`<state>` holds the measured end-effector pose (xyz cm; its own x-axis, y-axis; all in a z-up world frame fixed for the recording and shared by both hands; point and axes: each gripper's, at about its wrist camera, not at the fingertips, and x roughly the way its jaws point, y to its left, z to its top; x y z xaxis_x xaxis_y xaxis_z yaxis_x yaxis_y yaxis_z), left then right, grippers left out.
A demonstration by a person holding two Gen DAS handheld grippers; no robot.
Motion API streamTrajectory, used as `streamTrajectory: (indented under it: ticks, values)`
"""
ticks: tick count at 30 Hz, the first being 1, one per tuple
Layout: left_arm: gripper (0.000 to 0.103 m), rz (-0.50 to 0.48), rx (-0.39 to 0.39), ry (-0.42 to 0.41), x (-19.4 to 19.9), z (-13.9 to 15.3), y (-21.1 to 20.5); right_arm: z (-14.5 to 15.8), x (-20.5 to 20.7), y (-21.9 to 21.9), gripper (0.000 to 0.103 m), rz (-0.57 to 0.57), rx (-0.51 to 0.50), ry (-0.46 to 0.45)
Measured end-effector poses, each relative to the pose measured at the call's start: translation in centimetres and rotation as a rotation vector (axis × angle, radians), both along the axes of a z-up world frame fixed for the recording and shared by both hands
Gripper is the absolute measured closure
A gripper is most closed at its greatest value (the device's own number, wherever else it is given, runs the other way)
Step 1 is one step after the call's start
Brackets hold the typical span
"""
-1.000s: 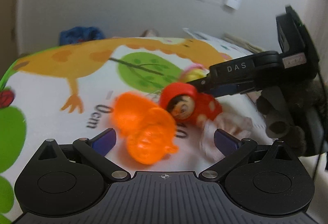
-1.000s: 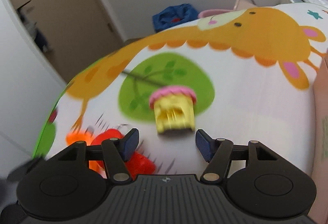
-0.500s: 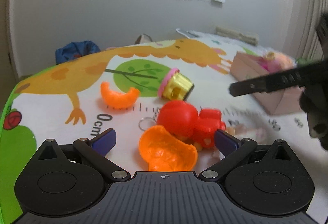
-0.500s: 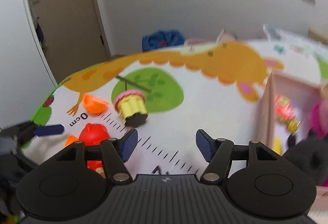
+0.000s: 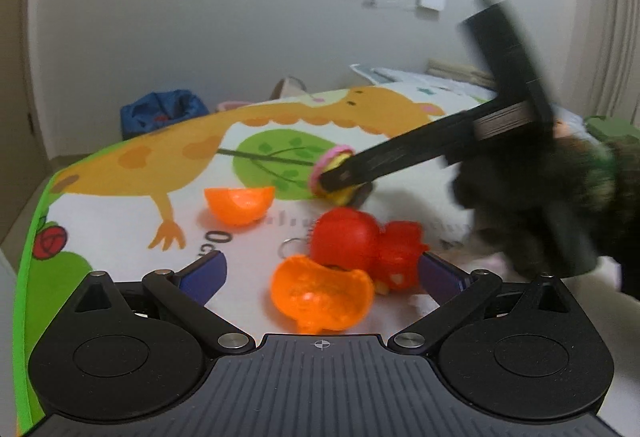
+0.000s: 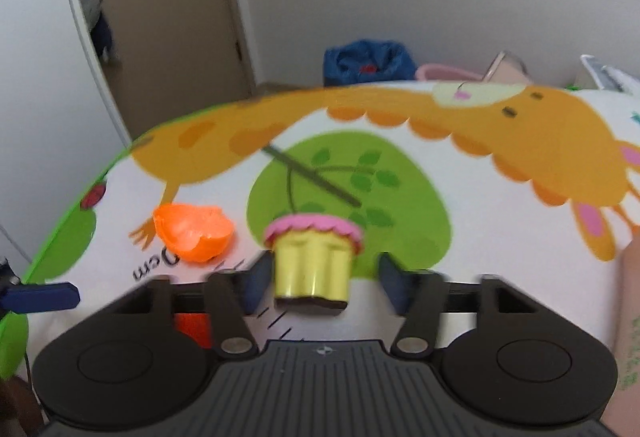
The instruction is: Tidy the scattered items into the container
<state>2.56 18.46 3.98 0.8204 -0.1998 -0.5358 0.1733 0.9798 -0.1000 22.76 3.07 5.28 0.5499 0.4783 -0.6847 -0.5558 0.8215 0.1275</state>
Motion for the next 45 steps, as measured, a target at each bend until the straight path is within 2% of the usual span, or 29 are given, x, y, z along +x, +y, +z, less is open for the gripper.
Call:
streamTrajectory:
  ticks: [9,12,16,20,21,23,24,27,32,35,37,38,41,45]
  values:
    - [0.000,-0.176,-0.065,0.027,-1.9,-0.1,-3.4,3.5,-7.0,-5.8,0.065,-0.028,0.052,-0.100]
    - [0.000,-0.217,-0.039,0.010,-2.2,-0.7,-5.5,4.1,-9.8,-8.5,0.065,-0.072,0.053,-0.139]
    - [0.000,-0.186,0.011,0.005,-1.1,-1.8,-7.6,2.6,-13.1,-11.9,0.065,-0.168,0.031,-0.140]
    - [0.000,-0.171,0.054,0.006,-0.6,-2.4,-8.4,-0.3,-14.1,-14.0,0.065,-0.226,0.035,-0.039]
    - [0.002,-0.172,0.060,0.006,-0.7,-2.4,-8.4,-0.8,-14.3,-14.3,0.065,-0.231,0.042,-0.027]
    - [0.028,-0.174,0.086,0.012,-0.9,-2.4,-8.5,-1.1,-14.5,-14.5,0.064,-0.227,0.051,-0.026]
    - [0.046,-0.176,0.104,0.023,-0.8,-2.5,-8.4,-1.1,-14.6,-14.6,0.064,-0.224,0.054,-0.027]
    - [0.045,-0.172,0.154,0.038,-0.8,-2.7,-7.6,-1.3,-14.8,-14.3,0.061,-0.204,0.053,-0.039]
    - [0.031,-0.057,0.267,0.024,-0.7,-2.6,-5.2,-2.0,-15.5,-13.5,0.050,-0.185,0.026,-0.082]
    - [0.023,-0.022,0.244,0.013,-0.7,-2.0,-3.9,-2.1,-15.9,-13.0,0.046,-0.172,0.006,-0.109]
    - [0.010,-0.074,0.162,0.014,-1.0,-1.5,-3.6,-2.0,-16.1,-12.9,0.043,-0.171,0.004,-0.120]
    - [0.009,-0.100,0.128,0.016,-1.1,-1.4,-3.6,-1.9,-16.1,-12.9,0.039,-0.175,0.006,-0.124]
    - [0.009,-0.144,0.102,0.029,-0.8,-1.7,-4.7,-1.6,-16.1,-13.1,0.037,-0.204,0.019,-0.141]
    - [0.010,-0.139,0.129,0.043,-0.2,-2.4,-6.2,-1.5,-15.6,-13.1,0.037,-0.229,0.026,-0.154]
